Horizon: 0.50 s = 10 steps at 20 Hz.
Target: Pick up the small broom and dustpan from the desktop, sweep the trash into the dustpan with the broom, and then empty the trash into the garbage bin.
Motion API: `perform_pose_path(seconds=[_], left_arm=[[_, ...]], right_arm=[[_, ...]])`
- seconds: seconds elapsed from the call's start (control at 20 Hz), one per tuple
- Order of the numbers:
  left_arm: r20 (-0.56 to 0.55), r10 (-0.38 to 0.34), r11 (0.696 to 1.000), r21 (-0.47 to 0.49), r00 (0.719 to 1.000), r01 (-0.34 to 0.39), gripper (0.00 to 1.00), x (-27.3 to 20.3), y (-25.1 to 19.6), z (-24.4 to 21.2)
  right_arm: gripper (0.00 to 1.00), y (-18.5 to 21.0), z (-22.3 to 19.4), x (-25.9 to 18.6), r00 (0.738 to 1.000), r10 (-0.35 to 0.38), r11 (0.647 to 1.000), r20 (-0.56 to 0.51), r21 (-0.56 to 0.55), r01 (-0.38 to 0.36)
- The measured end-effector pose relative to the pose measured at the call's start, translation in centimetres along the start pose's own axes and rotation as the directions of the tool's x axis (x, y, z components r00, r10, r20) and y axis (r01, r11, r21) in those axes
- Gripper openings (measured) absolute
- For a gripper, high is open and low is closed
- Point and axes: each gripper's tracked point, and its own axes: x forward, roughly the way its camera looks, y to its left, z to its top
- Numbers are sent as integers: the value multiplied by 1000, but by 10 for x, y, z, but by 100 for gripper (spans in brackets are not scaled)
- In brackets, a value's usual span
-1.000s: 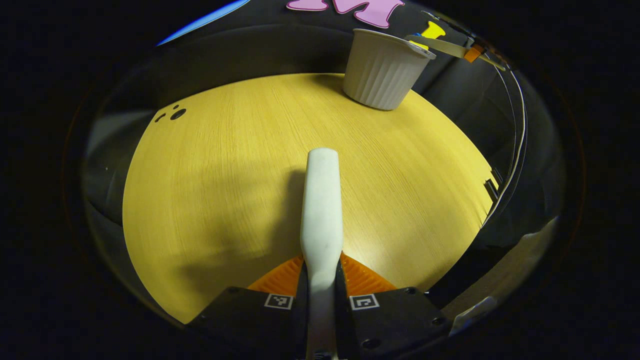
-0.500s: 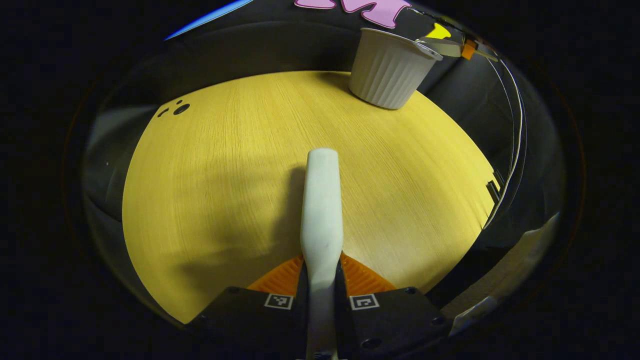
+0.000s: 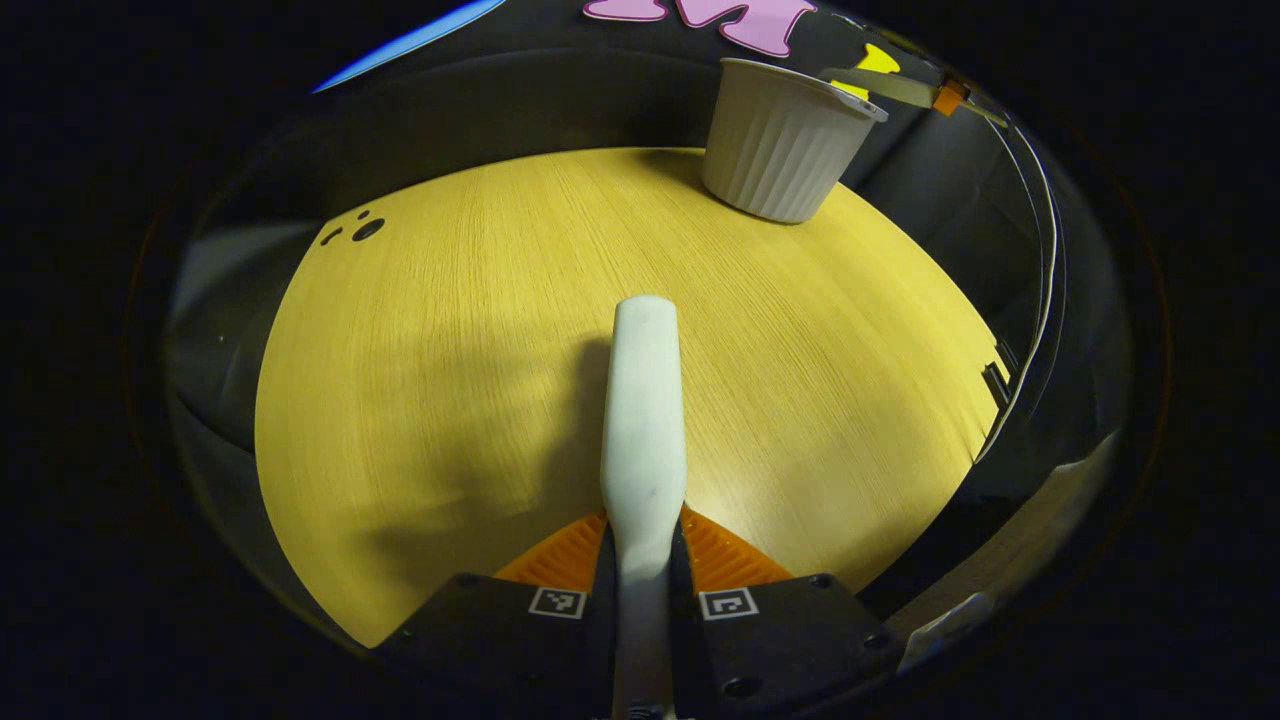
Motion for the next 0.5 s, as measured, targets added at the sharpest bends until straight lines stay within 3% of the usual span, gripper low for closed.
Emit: perform_pose_path(seconds=[0.15, 0.2, 0.3, 0.5], left_arm=[[11, 17, 1000, -7, 1000, -17, 27, -1, 4, 7], [16, 22, 1000, -10, 1000, -22, 27, -3, 5, 8], [19, 35, 999, -16, 999, -35, 27, -2, 7, 13], [18, 64, 998, -17, 998, -64, 27, -3, 14, 18]], right_arm=[[36, 11, -8, -23, 989, 66, 995, 129, 69, -75], [32, 15, -14, -30, 984, 73, 993, 163, 83, -87], [40, 28, -28, -44, 970, 89, 988, 224, 107, -115], [36, 65, -63, -60, 949, 121, 983, 292, 100, -157]])
